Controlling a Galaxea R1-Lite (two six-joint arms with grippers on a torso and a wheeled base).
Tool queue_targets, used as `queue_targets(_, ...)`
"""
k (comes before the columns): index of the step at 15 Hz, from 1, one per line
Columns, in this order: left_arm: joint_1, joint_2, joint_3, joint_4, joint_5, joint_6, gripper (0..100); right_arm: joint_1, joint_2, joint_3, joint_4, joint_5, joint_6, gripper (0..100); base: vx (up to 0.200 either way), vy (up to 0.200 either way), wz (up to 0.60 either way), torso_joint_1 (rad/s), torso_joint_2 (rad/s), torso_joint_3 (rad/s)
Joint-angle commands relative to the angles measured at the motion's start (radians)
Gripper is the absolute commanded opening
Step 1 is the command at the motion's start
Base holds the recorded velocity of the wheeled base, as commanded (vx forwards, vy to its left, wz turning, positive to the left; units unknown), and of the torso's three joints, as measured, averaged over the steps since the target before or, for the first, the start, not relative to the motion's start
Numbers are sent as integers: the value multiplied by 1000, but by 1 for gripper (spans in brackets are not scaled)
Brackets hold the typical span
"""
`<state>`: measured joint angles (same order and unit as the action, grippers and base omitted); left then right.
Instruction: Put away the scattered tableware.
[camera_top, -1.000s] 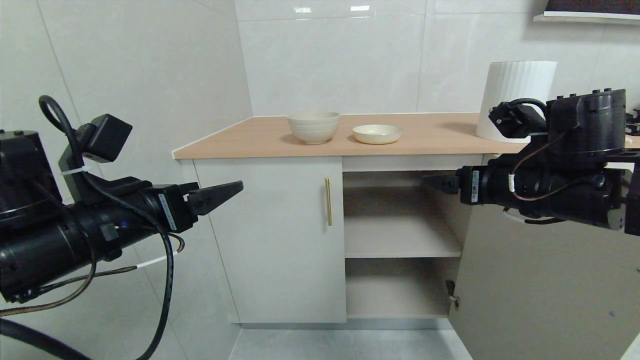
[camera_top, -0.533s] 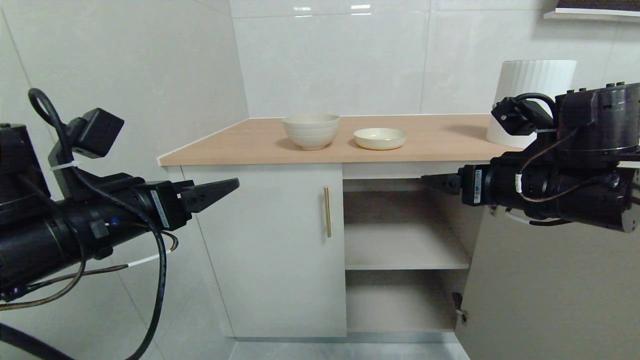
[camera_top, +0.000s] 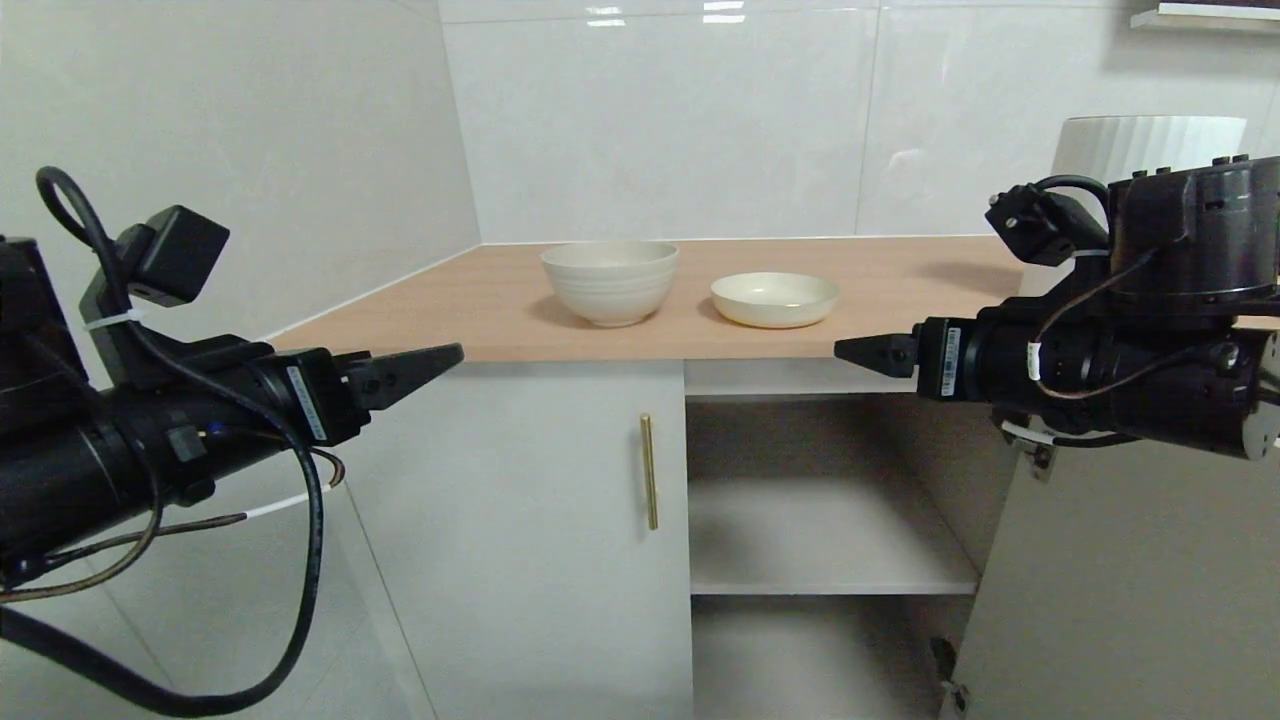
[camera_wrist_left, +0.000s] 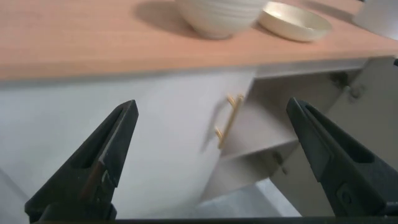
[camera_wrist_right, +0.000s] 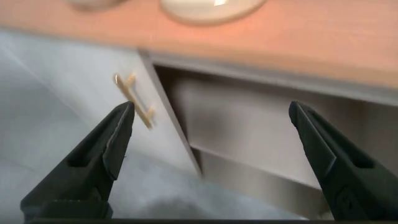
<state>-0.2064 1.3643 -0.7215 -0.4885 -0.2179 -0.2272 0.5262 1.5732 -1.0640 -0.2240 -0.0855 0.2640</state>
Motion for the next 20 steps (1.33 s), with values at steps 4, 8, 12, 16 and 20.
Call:
queue_targets(4,1,3,1,-5,-1,-3,100,11,-18,6,-6,9,18,100,50,0,0,-1,1,1)
queue_targets(8,1,-4,1,-7,-1,-3,100,14,-22,21,-9,10,11,100,0,0,0,0,0,0)
queue_targets(12,1,-1,1,-5,-1,-3,100,18,-21,22,-9,10,11,100,0,0,0,4,-21,-9)
queue_targets(16,1,39,-16,-2,-3,-3,100,17,4,18,-9,10,11,100,0,0,0,76,-259,-238)
queue_targets(20,-1,125,-75,1,-5,-3,100,14,73,9,-47,12,9,100,0,0,0,172,-527,-293)
